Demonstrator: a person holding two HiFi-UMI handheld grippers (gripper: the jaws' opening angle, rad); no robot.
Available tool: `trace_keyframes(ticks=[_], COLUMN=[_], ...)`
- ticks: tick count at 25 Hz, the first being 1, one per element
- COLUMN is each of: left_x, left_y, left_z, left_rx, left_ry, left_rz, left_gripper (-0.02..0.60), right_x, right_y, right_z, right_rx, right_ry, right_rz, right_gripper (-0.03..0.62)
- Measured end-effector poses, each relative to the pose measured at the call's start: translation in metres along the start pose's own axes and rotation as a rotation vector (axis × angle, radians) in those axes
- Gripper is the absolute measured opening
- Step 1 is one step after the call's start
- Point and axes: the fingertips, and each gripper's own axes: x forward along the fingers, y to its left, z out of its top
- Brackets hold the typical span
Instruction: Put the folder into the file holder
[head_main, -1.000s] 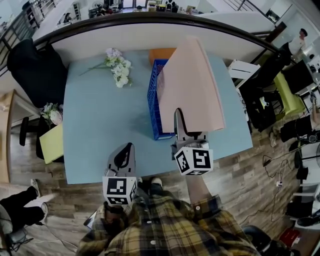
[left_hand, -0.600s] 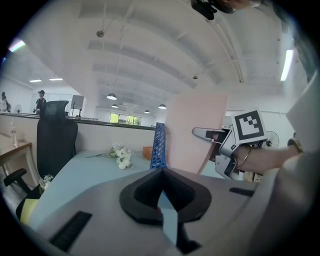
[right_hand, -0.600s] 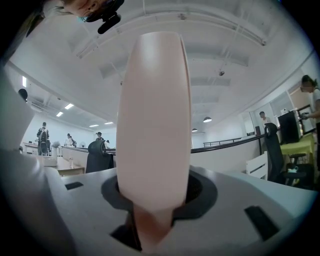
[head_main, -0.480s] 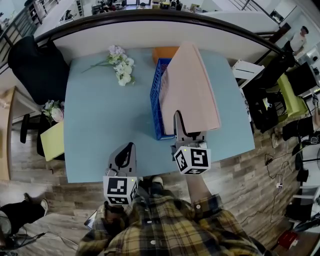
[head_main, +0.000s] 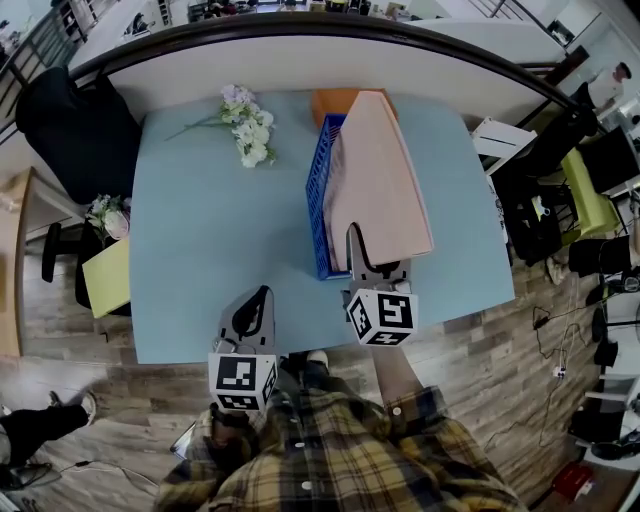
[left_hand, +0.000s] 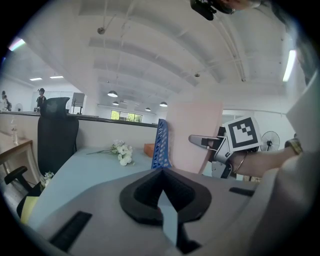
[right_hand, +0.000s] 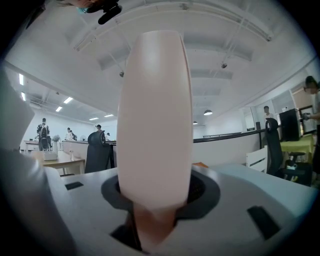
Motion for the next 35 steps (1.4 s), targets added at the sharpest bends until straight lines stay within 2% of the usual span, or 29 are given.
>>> trace_keyframes(ticks=[15,21,29,32,35], left_x=[0.001,0.003,0.002,0.001,0.000], left_y=[0.014,0.013,0.013,0.012,0.012], left_z=[-0.006,-0.005,-0.004,-0.004,-0.003], left_rx=[-0.014,-0.012,-0.009,-0.006,-0.003], left_ry=[0.013,0.011,0.012,0.012,0.009], left_rz=[0.029,0.026,0.014,0.010,0.009], left_gripper=[-0.009,-0.009,-0.009,-0.009,-0.009], right_x=[0.009,0.010,0.011,0.011,0.010], right_y=[-0.001,0.002,0.002,0.003,0.004], right_z=[-0.046,-0.060,-0.062,-0.063,-0.062], right_rx=[-0.012,-0.031,-0.017,0.001,0.004], right_ry=[0.108,0.147,0.172,0.177,0.171], right_rz=[-0.009,0.018,0.022,0.039,0.047], right_gripper=[0.171,0.181,0.217,0.259,0.268])
